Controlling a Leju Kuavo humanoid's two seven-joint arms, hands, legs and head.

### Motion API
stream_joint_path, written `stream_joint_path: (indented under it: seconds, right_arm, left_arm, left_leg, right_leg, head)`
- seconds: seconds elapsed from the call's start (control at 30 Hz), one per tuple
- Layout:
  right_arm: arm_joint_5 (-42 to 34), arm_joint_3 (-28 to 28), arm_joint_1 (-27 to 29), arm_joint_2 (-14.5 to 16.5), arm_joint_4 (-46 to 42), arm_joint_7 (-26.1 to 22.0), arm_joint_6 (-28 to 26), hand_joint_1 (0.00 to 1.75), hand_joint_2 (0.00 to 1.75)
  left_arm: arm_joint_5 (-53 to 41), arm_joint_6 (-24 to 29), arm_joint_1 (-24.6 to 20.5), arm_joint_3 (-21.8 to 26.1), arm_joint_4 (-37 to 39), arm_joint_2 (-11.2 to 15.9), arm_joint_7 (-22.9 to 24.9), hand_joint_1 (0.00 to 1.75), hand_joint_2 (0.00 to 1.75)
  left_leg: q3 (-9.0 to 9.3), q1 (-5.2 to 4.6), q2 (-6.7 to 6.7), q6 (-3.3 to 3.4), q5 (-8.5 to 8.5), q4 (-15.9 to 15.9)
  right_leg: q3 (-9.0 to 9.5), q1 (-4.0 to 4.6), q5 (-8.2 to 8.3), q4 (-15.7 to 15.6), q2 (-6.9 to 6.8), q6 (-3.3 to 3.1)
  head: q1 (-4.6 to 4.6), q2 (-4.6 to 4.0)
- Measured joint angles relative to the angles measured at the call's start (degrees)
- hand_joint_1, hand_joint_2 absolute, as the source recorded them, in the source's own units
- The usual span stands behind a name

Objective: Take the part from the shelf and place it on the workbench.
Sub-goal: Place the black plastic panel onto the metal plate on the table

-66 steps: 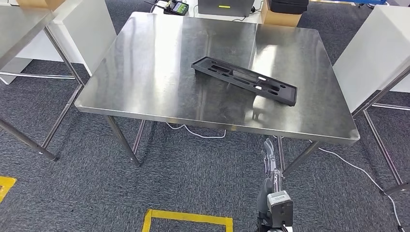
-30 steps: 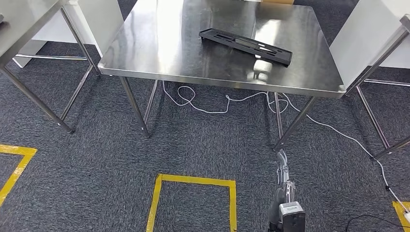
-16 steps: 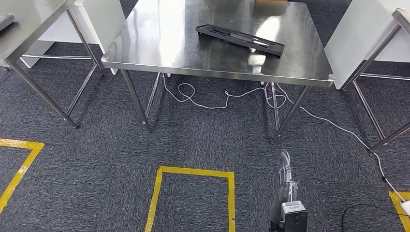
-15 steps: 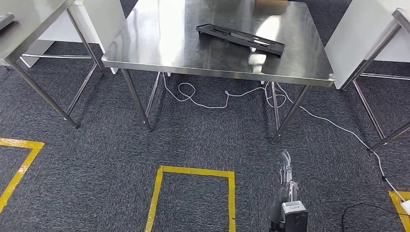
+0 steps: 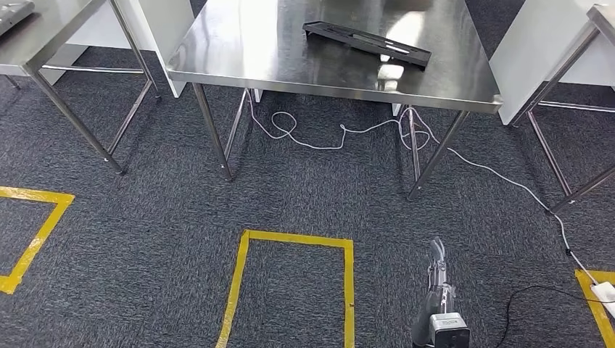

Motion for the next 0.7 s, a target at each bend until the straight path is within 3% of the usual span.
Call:
stream_joint_path:
  seconds: [0.07,0.1,0.13,0.17,0.23,0.27,0.3,0.33,0.4,0.43,0.47,0.53,0.57,0.63,0.7]
  right_arm:
    - [-0.1,-0.1,-0.1,0.1,-0.1,0.0,0.0,0.0,0.0]
    - [-0.2,-0.1,-0.1,0.1,-0.2,0.1,0.0,0.0,0.0]
    - [-0.2,-0.2,-0.1,0.1,-0.2,0.1,0.0,0.0,0.0]
    - [-0.2,-0.2,-0.1,0.1,-0.3,0.1,0.0,0.0,0.0]
    - [-0.2,-0.3,0.1,0.3,-0.5,0.2,-0.2,0.0,0.0]
    - [-0.2,-0.4,0.3,0.4,-0.8,0.2,-0.2,0.0,0.0]
    - [-0.2,-0.5,0.5,0.4,-1.0,0.2,-0.3,0.0,0.0]
    - [-0.2,-0.7,0.9,0.5,-1.2,0.2,-0.3,0.0,0.0]
    - [-0.2,-1.0,1.5,0.6,-1.5,0.2,-0.2,0.0,0.0]
    - [-0.2,-1.1,1.8,0.7,-1.7,0.2,-0.1,0.0,0.0]
    - [-0.2,-1.2,2.0,0.7,-1.8,0.2,0.1,0.0,0.0]
    - [-0.2,-1.4,2.1,0.8,-2.0,0.1,0.5,0.0,0.0]
    - [-0.2,-1.5,2.1,0.9,-2.0,0.1,0.6,0.0,0.0]
    - [0.3,-1.7,1.9,1.0,-1.8,0.7,0.4,0.0,0.0]
    - [1.3,-2.2,1.1,1.0,-0.1,2.3,-0.9,0.0,0.0]
  left_arm:
    - [0.0,0.0,0.0,0.0,0.0,0.0,0.0,0.0,0.0]
    - [0.0,0.0,0.1,0.0,0.0,0.0,0.0,0.0,0.0]
    - [0.0,0.0,0.1,0.0,0.0,0.0,0.1,0.0,0.0]
    - [-0.1,-0.1,0.1,0.0,0.0,0.1,0.1,0.0,0.0]
    - [-0.4,-0.3,0.2,0.0,0.0,0.1,0.1,0.0,0.0]
    - [-0.5,-0.4,0.2,0.0,0.0,0.2,0.1,0.0,0.0]
    - [-0.6,-0.5,0.2,0.0,0.0,0.1,0.1,0.0,0.0]
    - [-0.7,-0.4,0.2,0.0,0.0,0.1,0.2,0.0,0.0]
    - [-0.7,0.2,0.2,0.0,0.0,0.2,0.6,0.0,0.0]
    - [-0.6,0.5,0.2,0.0,0.0,0.2,0.9,0.0,0.0]
    - [-0.6,0.9,0.2,0.0,0.0,0.1,1.2,0.0,0.0]
    - [-0.3,1.5,0.1,0.0,0.0,0.1,1.5,0.0,0.0]
    - [-0.2,1.6,0.1,0.0,0.0,0.1,1.6,0.0,0.0]
    - [-0.1,1.7,0.3,0.0,0.0,0.1,1.7,0.0,0.0]
    - [-0.3,1.6,0.3,0.0,0.0,0.1,1.8,0.0,0.0]
  left_leg:
    - [-0.14,-0.03,0.04,-0.77,1.19,-0.2]
    - [-0.17,0.03,0.05,-1.16,1.82,-0.4]
    - [-0.33,0.19,0.0,-1.48,1.93,-0.4]
    - [-0.68,0.34,-0.04,-1.73,0.96,0.1]
    - [-1.71,0.56,-0.16,-2.01,-4.48,4.0]
    - [-2.23,0.56,-0.23,-2.12,-7.79,7.3]
    - [-2.58,0.57,-0.29,-2.22,-10.15,10.9]
    - [-2.55,0.58,-0.35,-2.33,-10.95,13.8]
    - [-0.42,0.63,-0.37,-2.41,-8.68,15.2]
    - [1.89,0.7,-0.38,-2.43,-7.12,13.2]
    - [4.75,0.73,-0.44,-2.43,-6.72,9.8]
    - [9.41,0.48,-0.71,-2.16,-8.12,3.0]
    - [10.36,0.2,-0.83,-1.88,-8.98,1.0]
    - [9.8,-0.14,-0.7,-0.81,-8.49,0.0]
    - [8.21,-0.15,-0.3,0.55,-6.9,-0.5]
  right_leg:
    - [2.55,0.59,-0.9,-4.7,0.2,-0.73]
    - [2.26,0.86,-0.68,-4.9,0.26,-1.13]
    - [1.76,0.55,-0.17,-4.7,0.19,-1.61]
    - [1.23,0.34,0.43,-4.6,0.09,-2.17]
    - [-0.01,-0.05,1.81,-4.6,-0.24,-3.41]
    - [-0.74,0.28,2.46,-4.6,-0.41,-3.84]
    - [-1.53,0.55,3.12,-4.5,-0.57,-4.17]
    - [-2.41,0.81,3.77,-4.4,-0.71,-4.31]
    - [-4.44,1.07,4.95,-3.6,-0.81,-4.19]
    - [-5.54,1.08,5.41,-3.0,-0.77,-4.01]
    - [-6.64,1.1,5.78,-2.3,-0.71,-3.75]
    - [-8.24,1.23,6.46,-1.1,-0.68,-3.07]
    - [-8.73,1.24,6.89,-0.8,-0.73,-2.69]
    - [-9.34,1.22,7.86,-0.7,-0.77,-1.94]
    - [-10.55,1.1,6.31,0.7,-0.49,-1.71]
  head:
    - [-0.1,0.0]
    - [-0.19,0.0]
    - [-0.22,0.0]
    - [-0.25,0.0]
    - [-0.47,0.0]
    - [-0.55,0.0]
    - [-0.61,0.0]
    - [-0.6,0.0]
    - [-0.61,-0.01]
    - [-0.62,-0.01]
    - [-0.67,0.0]
    - [-0.62,0.0]
    - [-0.62,0.01]
    - [-0.59,0.0]
    - [-0.65,-0.01]
